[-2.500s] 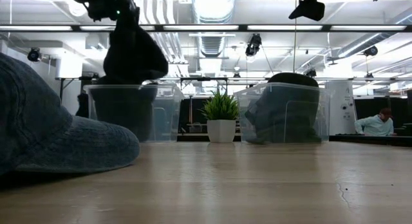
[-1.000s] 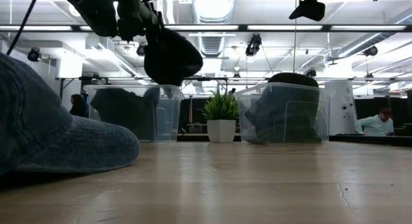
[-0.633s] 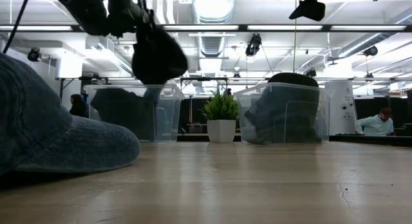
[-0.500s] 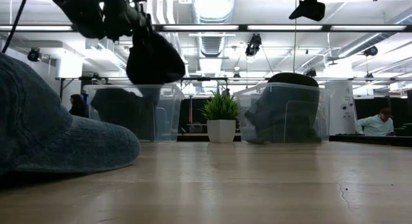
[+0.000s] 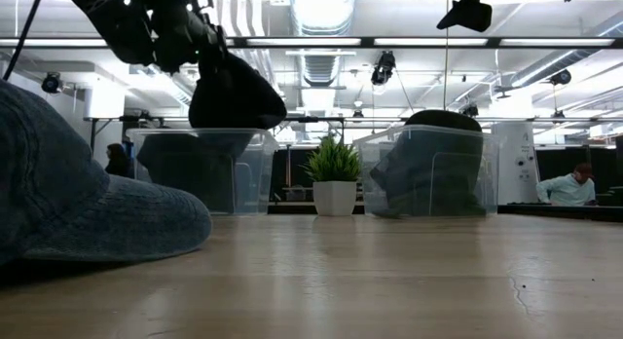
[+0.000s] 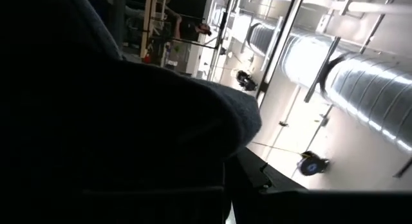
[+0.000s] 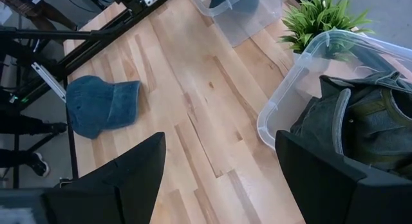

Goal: Pick & Place hat
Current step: Put the top blue cap into the left transparent bin

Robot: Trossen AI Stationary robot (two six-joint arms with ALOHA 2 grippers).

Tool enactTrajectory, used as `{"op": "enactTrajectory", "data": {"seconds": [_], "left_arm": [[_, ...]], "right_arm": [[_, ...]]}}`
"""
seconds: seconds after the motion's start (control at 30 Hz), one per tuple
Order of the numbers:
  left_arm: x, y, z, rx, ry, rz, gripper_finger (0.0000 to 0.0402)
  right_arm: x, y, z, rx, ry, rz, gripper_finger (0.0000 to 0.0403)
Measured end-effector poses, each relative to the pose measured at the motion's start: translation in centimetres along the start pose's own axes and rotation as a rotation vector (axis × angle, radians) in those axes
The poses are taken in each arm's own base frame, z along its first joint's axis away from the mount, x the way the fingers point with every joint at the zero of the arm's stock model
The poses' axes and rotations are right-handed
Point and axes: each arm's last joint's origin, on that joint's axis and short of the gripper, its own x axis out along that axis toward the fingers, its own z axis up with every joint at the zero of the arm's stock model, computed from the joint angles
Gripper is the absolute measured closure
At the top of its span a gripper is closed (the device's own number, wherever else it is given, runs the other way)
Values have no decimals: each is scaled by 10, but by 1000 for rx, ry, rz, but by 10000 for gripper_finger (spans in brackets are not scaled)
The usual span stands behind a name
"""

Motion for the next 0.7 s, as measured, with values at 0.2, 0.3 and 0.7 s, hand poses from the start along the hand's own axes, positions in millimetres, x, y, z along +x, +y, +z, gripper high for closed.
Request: {"op": "enactTrajectory", "data": {"seconds": [0.2, 0.3, 0.7], "left_arm": [[-2, 4, 4, -8, -64, 17, 401], [-4, 5, 5, -1, -113, 30, 401], [-7, 1, 7, 490, -165, 87, 401]], "right_arm": [[0, 0, 0, 2, 0, 0, 117], [0, 0, 0, 2, 0, 0, 117], [0, 0, 0, -5, 0, 0, 117]]}}
